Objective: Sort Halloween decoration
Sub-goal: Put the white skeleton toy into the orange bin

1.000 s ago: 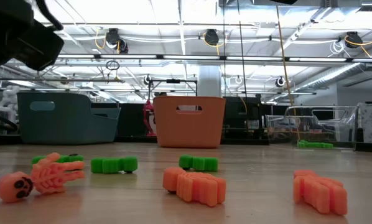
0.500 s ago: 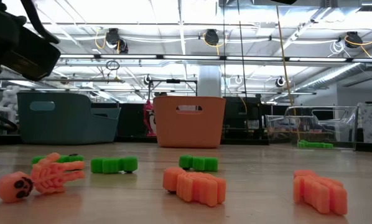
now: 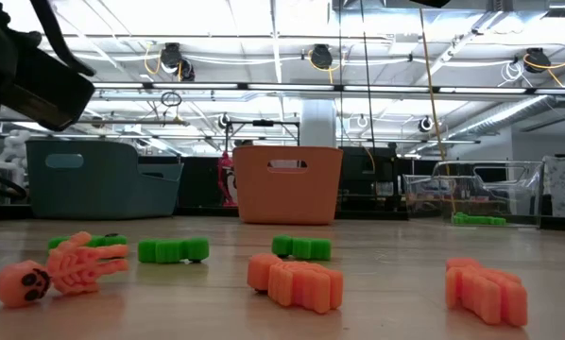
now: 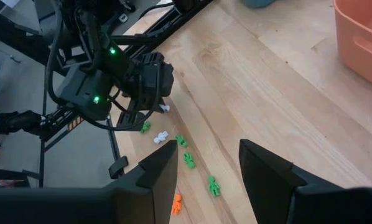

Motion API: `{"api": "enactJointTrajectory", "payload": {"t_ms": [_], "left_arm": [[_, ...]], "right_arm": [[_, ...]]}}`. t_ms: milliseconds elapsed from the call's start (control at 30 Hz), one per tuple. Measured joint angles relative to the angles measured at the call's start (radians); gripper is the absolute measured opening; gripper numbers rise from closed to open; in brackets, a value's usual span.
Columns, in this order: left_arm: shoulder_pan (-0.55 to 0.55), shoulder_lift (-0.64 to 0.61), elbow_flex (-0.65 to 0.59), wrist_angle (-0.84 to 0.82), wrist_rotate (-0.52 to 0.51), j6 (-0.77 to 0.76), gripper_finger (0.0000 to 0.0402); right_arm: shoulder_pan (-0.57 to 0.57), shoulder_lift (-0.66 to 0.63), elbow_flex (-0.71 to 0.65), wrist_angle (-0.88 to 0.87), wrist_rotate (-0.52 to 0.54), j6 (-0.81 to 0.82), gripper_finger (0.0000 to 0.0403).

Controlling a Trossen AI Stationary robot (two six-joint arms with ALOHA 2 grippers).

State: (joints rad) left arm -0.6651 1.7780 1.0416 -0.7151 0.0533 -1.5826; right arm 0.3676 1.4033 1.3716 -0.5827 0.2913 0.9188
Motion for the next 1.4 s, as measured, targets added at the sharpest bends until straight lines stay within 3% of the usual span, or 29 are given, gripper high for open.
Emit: {"api": "enactJointTrajectory", "payload": {"t_ms": [233, 467, 733, 1100, 1400], "left_arm": [[0.012, -0.101, 0.001, -0.028, -0.012, 0.002, 0.0009], [0.058, -0.333, 0.002, -0.081, -0.151, 0.135, 0.0009], [0.152, -0.592, 0.003, -0.084, -0.289, 0.327, 0.0008], [0.300, -0.827, 0.003, 0.218, -0.341, 0.838, 0.0007], [0.484, -0.933, 0.003, 0.410, -0.347, 0.896, 0.0006]], "right_arm": [[-0.001, 0.000, 0.000, -0.002, 0.006, -0.008, 0.0155], [-0.002, 0.000, 0.000, -0.001, 0.072, -0.034, 0.0155], [-0.002, 0.000, 0.000, 0.000, 0.076, -0.038, 0.0155], [-0.029, 0.000, 0.000, 0.004, 0.075, 0.018, 0.0155], [-0.035, 0.000, 0.000, 0.010, 0.072, 0.092, 0.0155]]}}
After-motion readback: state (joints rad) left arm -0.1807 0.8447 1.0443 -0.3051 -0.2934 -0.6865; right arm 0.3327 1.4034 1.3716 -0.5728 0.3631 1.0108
